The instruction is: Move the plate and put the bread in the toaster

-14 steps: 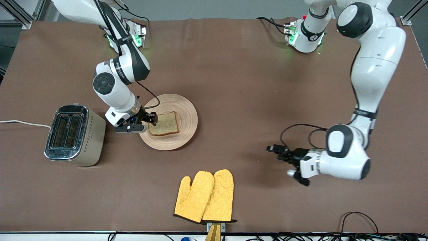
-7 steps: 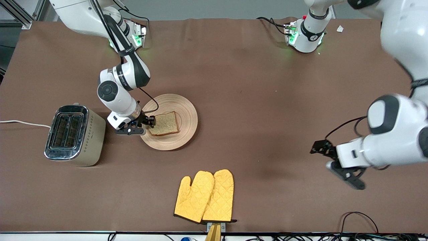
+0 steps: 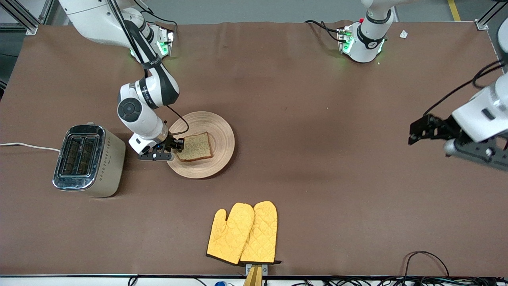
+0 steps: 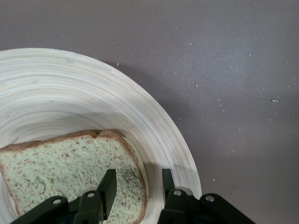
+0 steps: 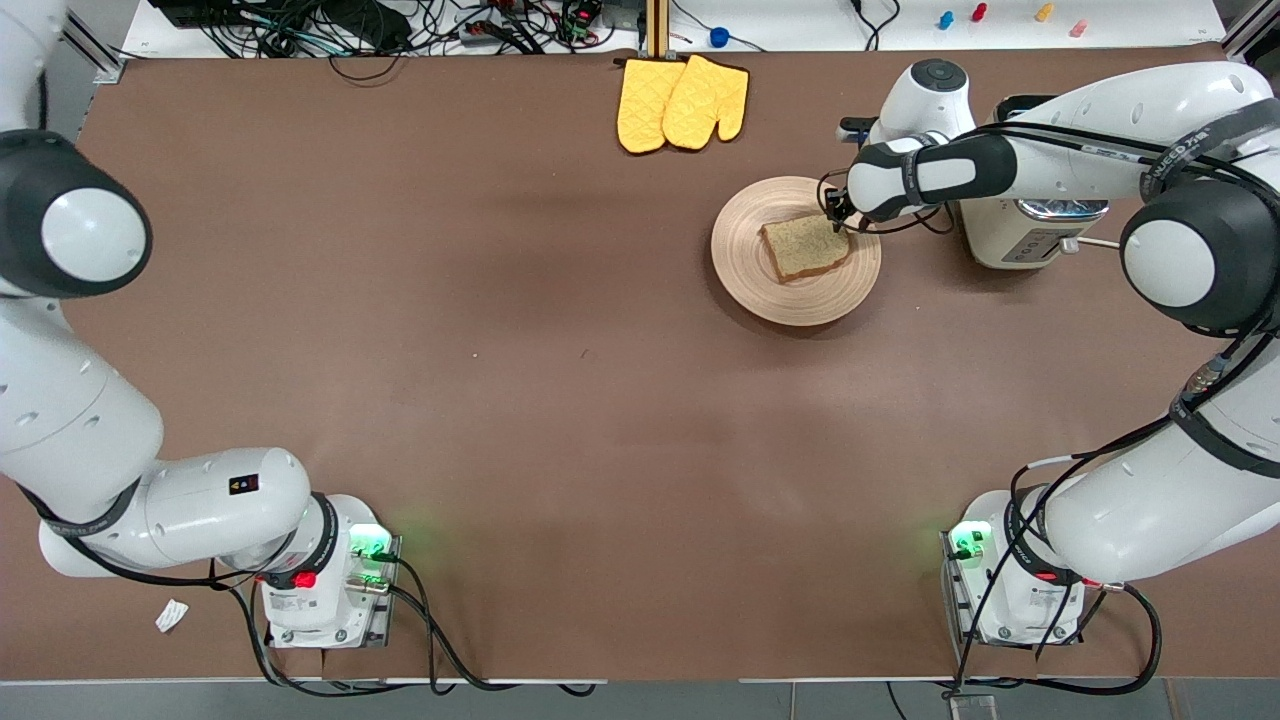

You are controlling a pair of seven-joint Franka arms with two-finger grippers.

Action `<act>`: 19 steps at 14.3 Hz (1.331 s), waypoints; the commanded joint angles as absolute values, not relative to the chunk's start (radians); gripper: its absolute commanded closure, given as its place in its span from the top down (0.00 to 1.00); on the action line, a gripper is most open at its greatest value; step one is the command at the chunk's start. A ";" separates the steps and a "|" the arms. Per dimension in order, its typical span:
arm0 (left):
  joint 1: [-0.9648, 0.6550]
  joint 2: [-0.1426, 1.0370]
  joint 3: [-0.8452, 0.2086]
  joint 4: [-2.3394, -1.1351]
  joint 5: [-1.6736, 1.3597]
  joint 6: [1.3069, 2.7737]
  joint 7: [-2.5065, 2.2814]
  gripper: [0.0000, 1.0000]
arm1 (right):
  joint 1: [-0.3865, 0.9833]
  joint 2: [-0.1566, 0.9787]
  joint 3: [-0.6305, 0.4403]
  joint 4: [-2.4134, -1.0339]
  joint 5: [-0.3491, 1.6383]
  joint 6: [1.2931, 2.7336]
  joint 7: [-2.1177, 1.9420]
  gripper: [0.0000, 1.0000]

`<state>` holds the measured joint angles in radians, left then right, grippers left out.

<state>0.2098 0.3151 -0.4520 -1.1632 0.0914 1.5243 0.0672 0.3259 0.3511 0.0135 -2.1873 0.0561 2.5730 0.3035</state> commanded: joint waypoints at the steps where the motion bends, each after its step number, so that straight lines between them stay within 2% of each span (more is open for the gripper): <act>1: 0.297 0.224 -0.448 -1.262 0.016 1.529 0.040 1.00 | 0.316 0.359 0.020 -2.194 0.043 2.592 0.310 0.42; 4: 0.359 0.160 -0.451 -1.357 -0.005 1.581 0.040 1.00 | 0.318 0.362 0.021 -2.194 0.044 2.592 0.319 0.36; 7: 0.316 0.073 -0.413 -1.416 -0.002 1.578 0.031 1.00 | 0.318 0.374 0.021 -2.191 0.049 2.594 0.321 0.35; 10: 0.070 -0.001 -0.171 -1.498 -0.005 1.583 0.014 1.00 | 0.318 0.390 0.021 -2.191 0.051 2.620 0.321 0.35; 13: -0.027 -0.090 -0.072 -1.629 -0.023 1.650 0.012 1.00 | 0.324 0.393 0.021 -2.191 0.051 2.625 0.321 0.33; 15: -0.032 -0.130 -0.069 -1.689 -0.023 1.683 0.011 1.00 | 0.328 0.394 0.021 -2.192 0.052 2.635 0.319 0.25; 19: -0.054 -0.141 -0.051 -1.700 -0.014 1.677 -0.069 1.00 | 0.322 0.402 0.021 -2.181 0.051 2.635 0.314 0.03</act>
